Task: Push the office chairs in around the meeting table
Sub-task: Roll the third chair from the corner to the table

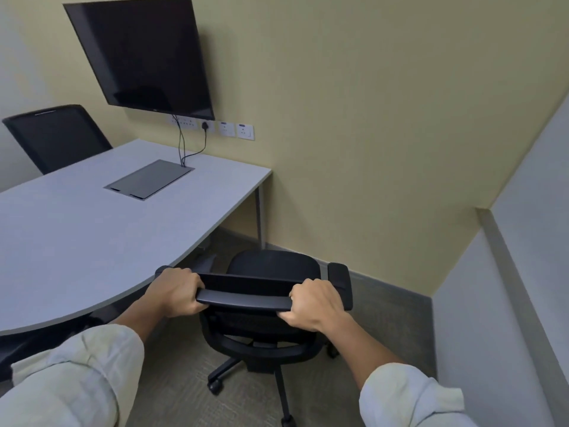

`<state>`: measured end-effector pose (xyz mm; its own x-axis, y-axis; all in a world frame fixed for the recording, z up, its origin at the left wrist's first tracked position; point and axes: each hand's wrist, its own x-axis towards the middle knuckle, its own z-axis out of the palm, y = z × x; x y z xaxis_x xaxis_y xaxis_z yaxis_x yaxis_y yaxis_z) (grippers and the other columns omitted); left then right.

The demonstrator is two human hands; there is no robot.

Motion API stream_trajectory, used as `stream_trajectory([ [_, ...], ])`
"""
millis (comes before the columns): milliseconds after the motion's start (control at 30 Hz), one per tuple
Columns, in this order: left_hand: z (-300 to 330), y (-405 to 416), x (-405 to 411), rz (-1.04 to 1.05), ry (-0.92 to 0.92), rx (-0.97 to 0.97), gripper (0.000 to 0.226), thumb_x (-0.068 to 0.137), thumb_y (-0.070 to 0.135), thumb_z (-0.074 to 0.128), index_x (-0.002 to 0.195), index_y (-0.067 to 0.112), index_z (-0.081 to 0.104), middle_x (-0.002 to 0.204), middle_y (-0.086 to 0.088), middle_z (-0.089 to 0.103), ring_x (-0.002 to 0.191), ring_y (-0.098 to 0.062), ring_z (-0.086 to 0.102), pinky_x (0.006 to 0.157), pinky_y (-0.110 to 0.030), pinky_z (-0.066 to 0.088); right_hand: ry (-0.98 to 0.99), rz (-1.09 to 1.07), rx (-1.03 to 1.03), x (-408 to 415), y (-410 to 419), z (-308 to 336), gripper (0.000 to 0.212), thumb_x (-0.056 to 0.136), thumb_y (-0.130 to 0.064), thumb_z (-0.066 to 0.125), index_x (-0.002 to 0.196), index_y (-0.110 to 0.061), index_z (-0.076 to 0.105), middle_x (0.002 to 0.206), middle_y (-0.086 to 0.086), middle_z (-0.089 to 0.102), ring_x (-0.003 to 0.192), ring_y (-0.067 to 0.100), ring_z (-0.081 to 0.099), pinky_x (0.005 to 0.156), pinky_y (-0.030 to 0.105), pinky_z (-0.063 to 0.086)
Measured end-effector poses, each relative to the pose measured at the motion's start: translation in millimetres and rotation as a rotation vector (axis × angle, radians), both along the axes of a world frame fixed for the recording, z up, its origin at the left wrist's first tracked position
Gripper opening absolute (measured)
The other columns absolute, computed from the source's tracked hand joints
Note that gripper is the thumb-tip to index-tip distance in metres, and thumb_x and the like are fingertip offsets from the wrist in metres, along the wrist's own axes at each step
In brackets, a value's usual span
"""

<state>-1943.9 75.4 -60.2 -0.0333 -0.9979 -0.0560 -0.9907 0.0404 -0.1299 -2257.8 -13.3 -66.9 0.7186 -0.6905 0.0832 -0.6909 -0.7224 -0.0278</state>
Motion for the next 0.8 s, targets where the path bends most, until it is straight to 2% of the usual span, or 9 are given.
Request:
stream_trajectory([
  [100, -3, -23, 5, 0.050, -0.009, -0.014, 0.040, 0.078, 0.057, 0.045, 0.063, 0.023, 0.060, 0.059, 0.006, 0.060, 0.055, -0.011, 0.059, 0.052, -0.026, 0.039, -0.001, 0.041, 0.002, 10, -41, 0, 0.052, 0.073, -0.066, 0.054, 0.047, -0.022, 0.043, 0.045, -0.008, 0.044, 0.045, 0.018, 0.043, 0.052, 0.031, 0.037],
  [300, -3, -72, -2, 0.178, 0.015, -0.030, 0.041, 0.078, 0.058, 0.043, 0.058, 0.023, 0.052, 0.056, 0.006, 0.056, 0.055, -0.013, 0.058, 0.051, -0.029, 0.040, 0.043, 0.084, 0.005, 27, -131, 1, 0.041, 0.072, -0.057, 0.053, 0.051, -0.023, 0.049, 0.047, -0.007, 0.047, 0.045, 0.016, 0.041, 0.052, 0.031, 0.037],
  [433, 1, -105, -12, 0.268, 0.075, -0.032, 0.042, 0.077, 0.060, 0.042, 0.058, 0.024, 0.053, 0.058, 0.006, 0.057, 0.053, -0.012, 0.055, 0.050, -0.028, 0.038, 0.095, 0.085, 0.013, 39, -190, 8, 0.028, 0.066, -0.048, 0.054, 0.058, -0.022, 0.060, 0.049, -0.006, 0.050, 0.046, 0.017, 0.045, 0.047, 0.030, 0.030],
  [567, -2, -139, -23, 0.365, 0.122, -0.043, 0.045, 0.070, 0.063, 0.037, 0.055, 0.022, 0.050, 0.055, 0.006, 0.055, 0.051, -0.014, 0.054, 0.052, -0.030, 0.039, 0.142, 0.159, 0.045, 49, -250, 12, 0.024, 0.062, -0.045, 0.054, 0.057, -0.022, 0.059, 0.051, -0.006, 0.053, 0.048, 0.016, 0.048, 0.047, 0.029, 0.031],
  [700, -2, -177, -46, 0.463, 0.113, -0.059, 0.045, 0.070, 0.064, 0.037, 0.054, 0.023, 0.047, 0.052, 0.007, 0.051, 0.049, -0.011, 0.050, 0.050, -0.028, 0.034, 0.155, 0.247, 0.062, 50, -313, 14, 0.022, 0.061, -0.042, 0.054, 0.060, -0.022, 0.062, 0.051, -0.005, 0.053, 0.051, 0.018, 0.052, 0.049, 0.031, 0.040],
  [800, 0, -202, -62, 0.537, 0.113, -0.058, 0.043, 0.071, 0.063, 0.038, 0.055, 0.024, 0.046, 0.052, 0.008, 0.051, 0.048, -0.009, 0.050, 0.049, -0.028, 0.035, 0.191, 0.286, 0.088, 53, -350, 18, 0.018, 0.060, -0.032, 0.055, 0.067, -0.018, 0.065, 0.057, -0.004, 0.057, 0.056, 0.021, 0.056, 0.055, 0.033, 0.048],
])
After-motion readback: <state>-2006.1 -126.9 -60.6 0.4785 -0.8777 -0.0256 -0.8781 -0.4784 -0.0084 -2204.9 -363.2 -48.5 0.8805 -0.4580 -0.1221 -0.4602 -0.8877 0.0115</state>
